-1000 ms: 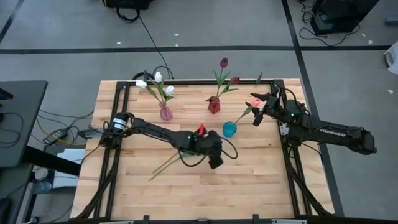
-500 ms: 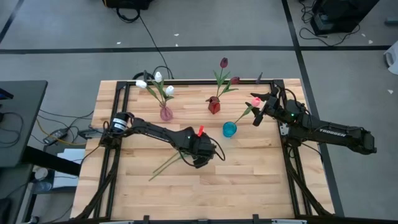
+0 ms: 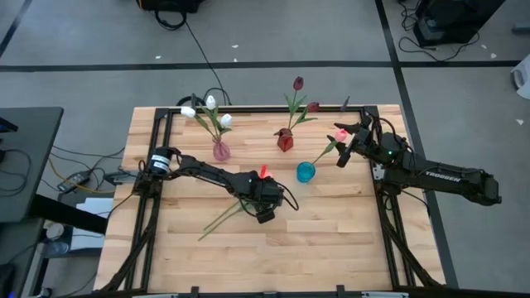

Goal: Sort flowers into vase by color
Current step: Put the pink flower into the blue vase

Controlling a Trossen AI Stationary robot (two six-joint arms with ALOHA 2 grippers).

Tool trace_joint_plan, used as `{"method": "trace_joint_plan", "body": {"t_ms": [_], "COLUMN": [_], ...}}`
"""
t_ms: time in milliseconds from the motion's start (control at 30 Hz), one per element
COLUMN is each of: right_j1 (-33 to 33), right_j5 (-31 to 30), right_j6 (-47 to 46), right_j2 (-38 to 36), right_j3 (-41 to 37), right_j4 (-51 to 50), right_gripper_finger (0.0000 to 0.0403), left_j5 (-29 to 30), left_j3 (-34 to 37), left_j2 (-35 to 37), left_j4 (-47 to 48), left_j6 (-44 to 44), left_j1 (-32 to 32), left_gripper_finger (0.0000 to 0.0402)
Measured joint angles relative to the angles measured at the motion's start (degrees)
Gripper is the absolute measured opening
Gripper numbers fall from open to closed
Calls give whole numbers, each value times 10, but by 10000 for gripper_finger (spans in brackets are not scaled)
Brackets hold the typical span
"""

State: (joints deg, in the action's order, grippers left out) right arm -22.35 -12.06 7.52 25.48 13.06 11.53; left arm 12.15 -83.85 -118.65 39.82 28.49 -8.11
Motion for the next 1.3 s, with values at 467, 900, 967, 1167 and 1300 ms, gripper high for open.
{"method": "trace_joint_plan", "body": {"t_ms": [467, 900, 967, 1167, 1300], "right_j1": [0, 0, 0, 0, 0], "right_j5": [-3, -3, -3, -16, -80], "right_j6": [-3, 2, 2, 2, 12], "right_j2": [0, 0, 0, 0, 0], "right_j3": [0, 0, 0, 0, 0], "right_j4": [0, -17, -26, -35, -35], "right_gripper_finger": [248, 248, 248, 248, 247], "left_j5": [-12, 97, 104, 116, 126], "left_j3": [-27, -102, -111, -117, -117], "left_j2": [-1, -1, -1, 0, 0], "left_j4": [-86, -373, -436, -624, -715], "left_j6": [2, -272, -310, -421, -475], "left_j1": [-5, 15, 19, 29, 35], "left_gripper_finger": [23, 24, 23, 23, 23]}}
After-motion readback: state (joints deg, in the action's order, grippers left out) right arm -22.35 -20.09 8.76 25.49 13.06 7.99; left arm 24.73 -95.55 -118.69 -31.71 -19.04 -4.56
